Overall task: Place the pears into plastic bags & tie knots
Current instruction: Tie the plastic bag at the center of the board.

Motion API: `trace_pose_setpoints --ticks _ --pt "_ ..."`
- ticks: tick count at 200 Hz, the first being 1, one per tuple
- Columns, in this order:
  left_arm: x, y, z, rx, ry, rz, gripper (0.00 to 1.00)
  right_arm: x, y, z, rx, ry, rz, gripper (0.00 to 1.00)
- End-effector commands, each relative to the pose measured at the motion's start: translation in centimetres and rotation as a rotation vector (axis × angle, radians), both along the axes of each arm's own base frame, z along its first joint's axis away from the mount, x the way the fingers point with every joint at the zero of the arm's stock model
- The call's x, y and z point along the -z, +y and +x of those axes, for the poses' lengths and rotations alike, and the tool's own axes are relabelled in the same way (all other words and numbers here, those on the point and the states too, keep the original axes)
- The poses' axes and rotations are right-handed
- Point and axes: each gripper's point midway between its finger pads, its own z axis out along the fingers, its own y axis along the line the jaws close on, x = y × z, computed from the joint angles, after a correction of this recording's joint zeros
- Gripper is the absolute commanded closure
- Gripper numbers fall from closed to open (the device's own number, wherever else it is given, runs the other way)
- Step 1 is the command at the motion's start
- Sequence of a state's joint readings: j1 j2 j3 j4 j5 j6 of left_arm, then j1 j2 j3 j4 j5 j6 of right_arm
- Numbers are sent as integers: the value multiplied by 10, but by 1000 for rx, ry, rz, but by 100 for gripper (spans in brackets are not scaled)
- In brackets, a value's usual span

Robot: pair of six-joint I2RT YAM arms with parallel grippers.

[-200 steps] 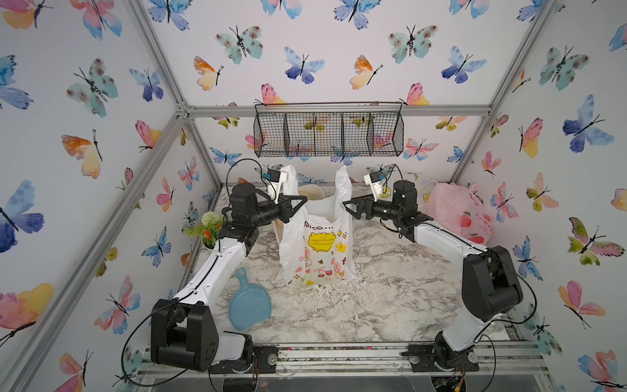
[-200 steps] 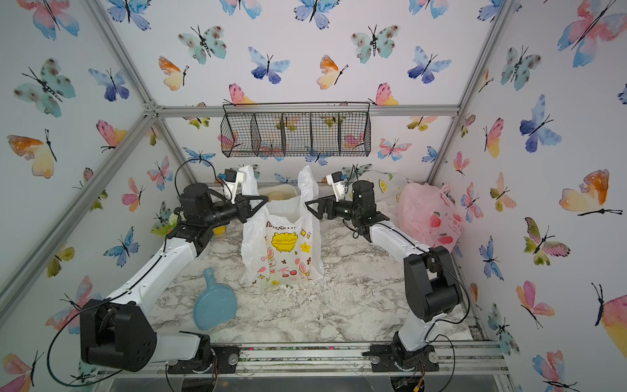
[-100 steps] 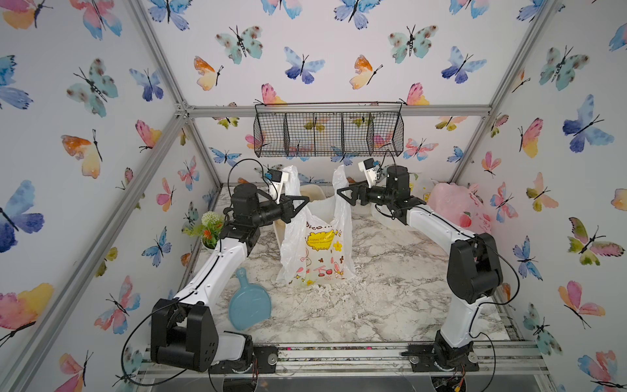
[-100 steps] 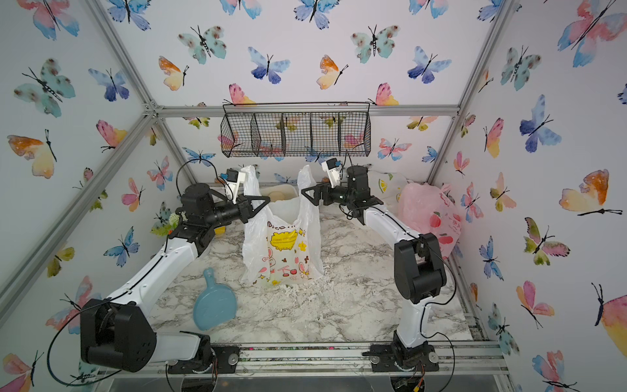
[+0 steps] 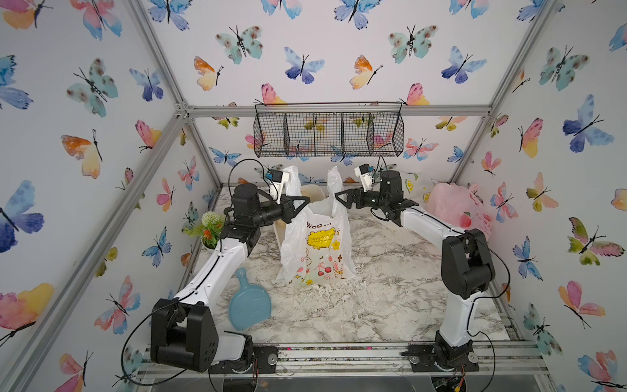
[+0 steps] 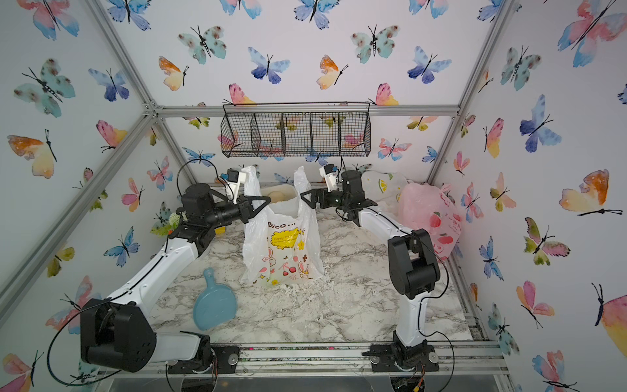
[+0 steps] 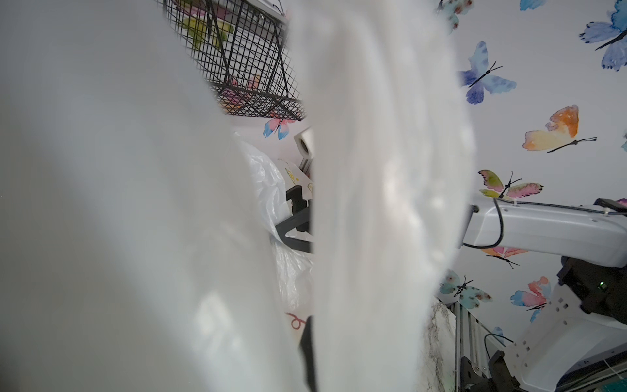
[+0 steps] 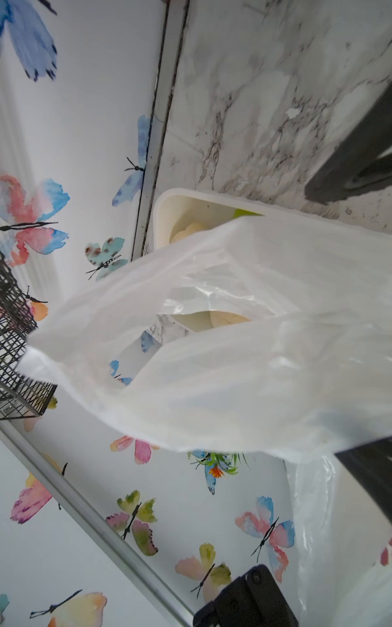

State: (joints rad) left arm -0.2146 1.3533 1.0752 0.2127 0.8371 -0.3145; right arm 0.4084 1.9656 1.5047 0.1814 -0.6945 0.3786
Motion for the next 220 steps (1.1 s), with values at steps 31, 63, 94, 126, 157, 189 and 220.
trace_pose_setpoints --ticks 31,63,94,126,157,189,220 --pt "-12 -6 -5 35 -34 -13 98 26 28 -5 -176 113 87 3" --pt "-12 -7 -5 32 -34 -12 98 22 35 -14 -256 151 140 35" --pt "-11 -5 -7 22 -29 -6 98 2 26 -24 -231 75 188 71" --pt "-6 -1 -11 6 15 45 98 -8 14 -37 -178 -6 210 89" --pt "18 5 -16 1 103 150 98 -27 2 -62 -175 -64 231 97" --pt "41 5 -17 53 207 245 97 -36 -18 -96 -128 -144 149 97" --pt "51 -11 -16 159 246 311 98 -43 -26 -128 -97 -281 -11 97"
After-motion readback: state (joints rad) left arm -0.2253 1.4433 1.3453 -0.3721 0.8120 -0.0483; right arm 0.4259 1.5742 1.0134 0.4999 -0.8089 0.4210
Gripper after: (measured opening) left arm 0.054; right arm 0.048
